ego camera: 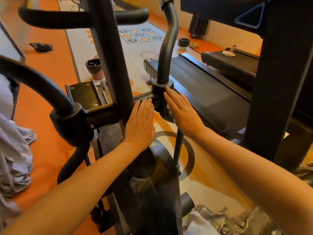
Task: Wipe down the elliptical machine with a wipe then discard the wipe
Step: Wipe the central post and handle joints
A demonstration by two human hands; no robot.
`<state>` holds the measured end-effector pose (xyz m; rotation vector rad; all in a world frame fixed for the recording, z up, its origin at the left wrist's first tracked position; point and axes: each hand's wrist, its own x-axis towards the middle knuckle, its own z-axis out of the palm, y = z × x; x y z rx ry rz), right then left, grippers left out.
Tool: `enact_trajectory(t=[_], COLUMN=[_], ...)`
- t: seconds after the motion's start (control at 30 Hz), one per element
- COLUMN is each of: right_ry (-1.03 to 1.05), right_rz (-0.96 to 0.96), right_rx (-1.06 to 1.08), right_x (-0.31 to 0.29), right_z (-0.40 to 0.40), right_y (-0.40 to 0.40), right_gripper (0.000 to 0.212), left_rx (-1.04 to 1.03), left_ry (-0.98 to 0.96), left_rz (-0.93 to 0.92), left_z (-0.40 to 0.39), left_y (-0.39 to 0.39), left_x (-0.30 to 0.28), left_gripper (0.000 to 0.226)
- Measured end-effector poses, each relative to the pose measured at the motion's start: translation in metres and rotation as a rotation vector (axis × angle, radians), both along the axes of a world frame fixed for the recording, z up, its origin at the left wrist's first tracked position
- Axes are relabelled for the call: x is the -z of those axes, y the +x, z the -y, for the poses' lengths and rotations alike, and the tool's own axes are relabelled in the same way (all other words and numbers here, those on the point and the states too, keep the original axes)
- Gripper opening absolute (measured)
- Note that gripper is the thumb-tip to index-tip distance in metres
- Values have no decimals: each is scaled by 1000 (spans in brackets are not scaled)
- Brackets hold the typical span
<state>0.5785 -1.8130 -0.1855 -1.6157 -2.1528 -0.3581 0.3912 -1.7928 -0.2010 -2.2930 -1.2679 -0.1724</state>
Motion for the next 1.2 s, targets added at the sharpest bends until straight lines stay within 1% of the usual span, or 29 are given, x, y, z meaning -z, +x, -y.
enact_trajectory(t=[0.1, 0.23, 0.3, 0.4, 0.47, 0.5, 0.53, 0.63, 0.67, 0.73, 0.83, 0.93, 1.0, 1.13, 1.2], right_ry=[37, 65, 69, 128, 185, 208, 229, 269, 281, 298, 379, 416, 396, 266, 235], right_rz=[-81, -161, -193, -190, -158, -167, -196, -331, -377, -434, -472, -507, -539, -713, -791], right_rx=[1, -46, -96, -154, -139, -143, -165, -273, -298, -322, -359, -378, -368, -250, -249], right_x=[7, 14, 18, 26, 32, 33, 33, 34, 35, 40, 48, 51, 55, 53, 42], right_z=[-19, -40, -49, -64, -72, -75, -77, -82, -84, -89, -96, -99, -99, -96, -101], right_y=[5, 10, 13, 17, 18, 19, 19, 16, 14, 9, 5, 4, 3, 0, 2], right_gripper=[71, 79, 78, 75, 85, 87, 83, 59, 55, 55, 62, 65, 64, 64, 67], left_rx=[-34, -81, -119, -180, -202, -209, -216, -218, -217, -211, -188, -186, -173, -143, -149], left_ry=[13, 68, 97, 136, 147, 146, 142, 121, 111, 97, 79, 53, 50, 53, 55], left_rz=[63, 78, 79, 100, 130, 138, 143, 197, 222, 274, 353, 382, 402, 431, 423], left_z=[-6, -15, -19, -22, -23, -24, -25, -30, -31, -34, -38, -41, -43, -45, -47], left_y=[6, 22, 30, 38, 42, 44, 46, 51, 53, 55, 59, 60, 59, 57, 57], left_x=[-5, -4, -2, -3, -3, -3, -3, -2, -2, -2, -2, -1, 1, 6, 8], left_gripper=[67, 67, 68, 68, 67, 66, 65, 61, 60, 59, 56, 57, 57, 58, 58])
